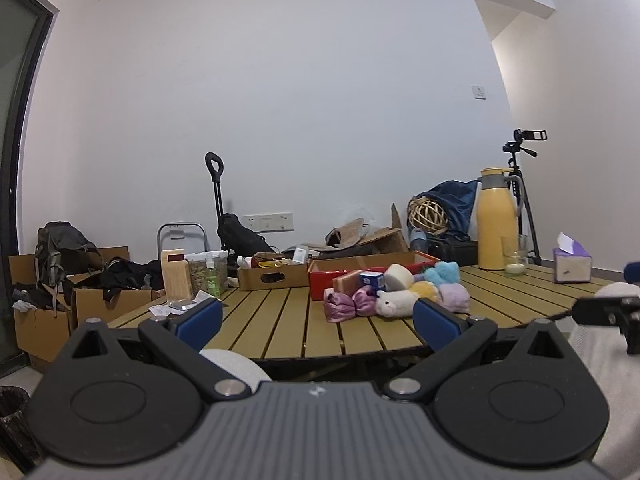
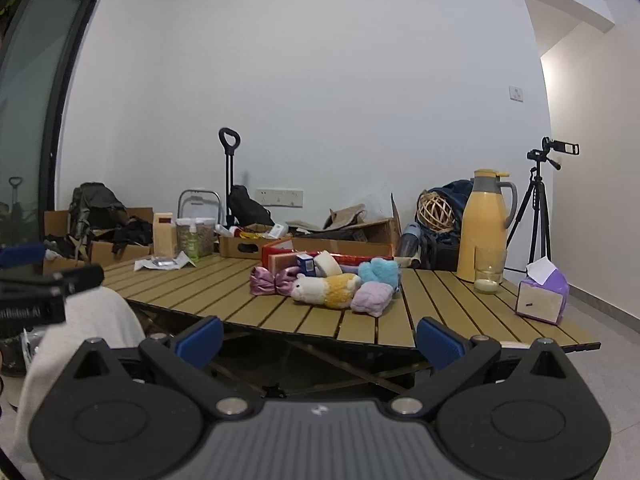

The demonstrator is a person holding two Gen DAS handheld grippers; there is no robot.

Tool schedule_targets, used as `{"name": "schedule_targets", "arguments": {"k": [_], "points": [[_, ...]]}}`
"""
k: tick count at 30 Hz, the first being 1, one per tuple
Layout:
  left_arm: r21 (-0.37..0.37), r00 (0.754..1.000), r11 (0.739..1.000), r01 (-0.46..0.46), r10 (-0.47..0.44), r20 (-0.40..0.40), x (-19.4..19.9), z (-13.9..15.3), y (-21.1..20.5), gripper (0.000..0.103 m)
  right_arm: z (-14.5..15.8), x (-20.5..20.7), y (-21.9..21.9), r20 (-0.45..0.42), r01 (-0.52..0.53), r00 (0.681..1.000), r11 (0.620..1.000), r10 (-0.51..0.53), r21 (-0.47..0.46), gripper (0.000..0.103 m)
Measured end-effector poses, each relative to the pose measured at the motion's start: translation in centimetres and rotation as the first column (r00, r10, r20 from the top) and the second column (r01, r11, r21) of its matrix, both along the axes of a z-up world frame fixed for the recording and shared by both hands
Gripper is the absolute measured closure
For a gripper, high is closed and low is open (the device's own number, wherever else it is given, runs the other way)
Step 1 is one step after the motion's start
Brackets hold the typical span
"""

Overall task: Organize soft objects
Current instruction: 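Move both grippers forward toward the pile of plush toys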

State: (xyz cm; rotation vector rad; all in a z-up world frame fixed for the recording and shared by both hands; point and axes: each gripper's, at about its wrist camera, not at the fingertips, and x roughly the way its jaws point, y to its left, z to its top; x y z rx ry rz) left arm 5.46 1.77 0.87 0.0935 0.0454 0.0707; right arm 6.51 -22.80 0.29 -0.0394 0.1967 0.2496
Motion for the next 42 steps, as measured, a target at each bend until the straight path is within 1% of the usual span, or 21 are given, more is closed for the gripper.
{"name": "schedule_targets", "arguments": {"k": [4,16,20,24,30,32,36,40,42], "points": [[0.004,1.000,1.000,0.001,0.000,-0.020,2.7,0.0,0.1,0.000,-0.4,2.4,0.2,-0.021,0.004,1.000,1.000,-0.004,-0.008,0.000],[0.017,0.995,1.000,0.020,-0.019,-0.100,10.5,-1.2,-0.7,0.000,-1.4,10.8,-0.4,-0.084,0.048,0.995,0.999,-0.047,0.008,0.000],[0.009,0.991,0.999,0.034,-0.032,-0.132,13.0,-1.6,-0.9,0.000,-1.6,13.6,0.2,-0.091,0.047,0.995,0.999,-0.048,-0.005,0.000],[-0.014,0.983,0.999,0.048,-0.049,-0.176,16.0,-2.0,-0.7,0.000,-1.6,17.0,0.5,-0.113,0.034,0.993,0.999,-0.031,0.020,0.000],[-0.085,0.957,0.993,0.077,-0.098,-0.274,22.3,-2.0,-0.5,0.000,-1.7,22.7,2.0,-0.139,0.012,0.990,1.000,-0.009,0.023,0.000],[-0.105,0.952,0.991,0.085,-0.112,-0.285,23.9,-2.0,-0.6,0.000,-1.8,24.3,2.3,-0.147,0.003,0.989,1.000,0.001,0.028,0.000],[-0.119,0.942,0.989,0.091,-0.124,-0.312,26.9,-2.1,-0.9,0.000,-2.2,27.6,2.7,-0.164,0.006,0.986,1.000,-0.002,0.021,0.000],[-0.157,0.918,0.983,0.100,-0.152,-0.367,30.2,-2.2,-0.7,0.000,-2.6,31.1,2.4,-0.207,0.011,0.978,0.998,0.001,0.060,0.000],[-0.175,0.909,0.980,0.093,-0.155,-0.388,31.9,-2.3,-0.7,0.000,-2.7,32.7,2.4,-0.221,0.009,0.975,0.998,0.005,0.065,0.000]]}}
